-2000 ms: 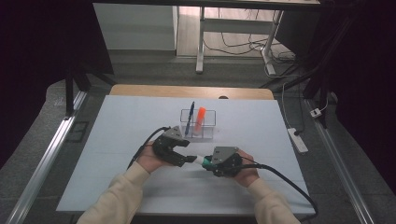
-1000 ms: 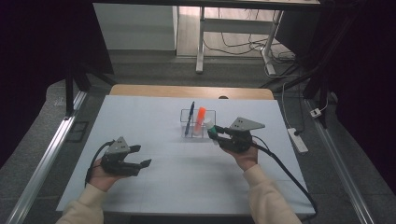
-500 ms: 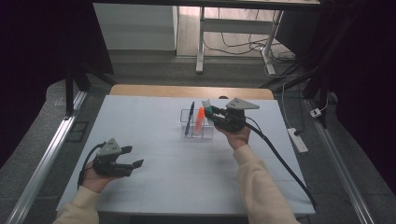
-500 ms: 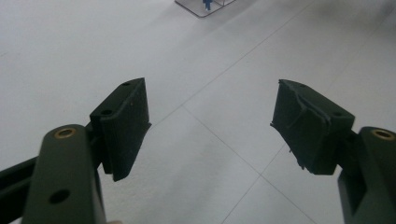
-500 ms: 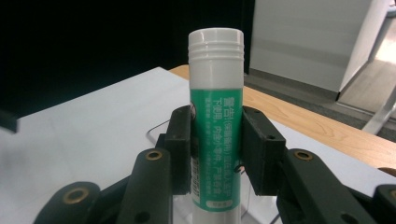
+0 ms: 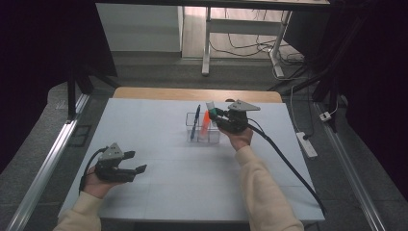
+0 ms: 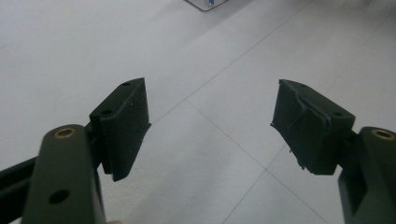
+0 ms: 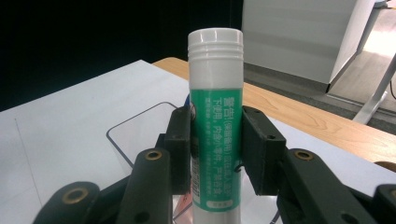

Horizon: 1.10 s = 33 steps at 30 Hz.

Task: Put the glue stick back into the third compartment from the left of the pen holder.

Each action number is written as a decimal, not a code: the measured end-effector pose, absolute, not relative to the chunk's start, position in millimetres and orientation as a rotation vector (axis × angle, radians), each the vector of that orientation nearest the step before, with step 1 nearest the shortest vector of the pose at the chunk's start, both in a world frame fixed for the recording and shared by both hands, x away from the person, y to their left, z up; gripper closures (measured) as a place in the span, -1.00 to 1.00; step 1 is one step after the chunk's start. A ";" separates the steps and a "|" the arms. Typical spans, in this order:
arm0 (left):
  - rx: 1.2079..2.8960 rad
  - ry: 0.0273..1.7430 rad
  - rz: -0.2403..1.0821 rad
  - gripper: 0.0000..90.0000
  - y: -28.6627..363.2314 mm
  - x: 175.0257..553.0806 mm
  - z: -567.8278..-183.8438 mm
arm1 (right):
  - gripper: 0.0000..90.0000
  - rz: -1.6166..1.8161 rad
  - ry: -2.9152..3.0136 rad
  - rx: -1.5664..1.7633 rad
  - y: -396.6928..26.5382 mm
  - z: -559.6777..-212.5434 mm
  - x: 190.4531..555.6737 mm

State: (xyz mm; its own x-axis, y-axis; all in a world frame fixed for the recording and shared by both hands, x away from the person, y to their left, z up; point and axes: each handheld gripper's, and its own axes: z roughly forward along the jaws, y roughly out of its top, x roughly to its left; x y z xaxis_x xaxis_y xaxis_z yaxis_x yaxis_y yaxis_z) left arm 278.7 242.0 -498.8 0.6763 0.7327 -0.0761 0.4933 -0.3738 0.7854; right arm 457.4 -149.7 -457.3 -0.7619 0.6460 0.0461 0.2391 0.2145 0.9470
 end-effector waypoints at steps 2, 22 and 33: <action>2.051 0.945 0.364 -0.41 242.2 278.5 -498.7 | 0.30 1.563 2.125 0.806 -149.8 -458.7 456.4; 2.061 0.948 0.364 -0.41 239.9 279.6 -499.7 | 0.11 1.486 2.231 0.784 -193.3 -454.9 401.0; 2.065 0.948 0.370 -0.41 238.2 279.8 -500.4 | 0.09 1.416 2.301 0.775 -234.2 -466.8 354.1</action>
State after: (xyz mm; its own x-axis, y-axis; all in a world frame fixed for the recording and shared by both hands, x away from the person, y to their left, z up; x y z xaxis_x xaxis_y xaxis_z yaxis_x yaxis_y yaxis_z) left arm 279.8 238.2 -500.4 0.6740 0.7358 -0.0660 0.4968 -0.3853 0.7777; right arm 354.1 -234.2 -466.8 -0.7978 0.6029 0.0045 0.2760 0.3585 0.8918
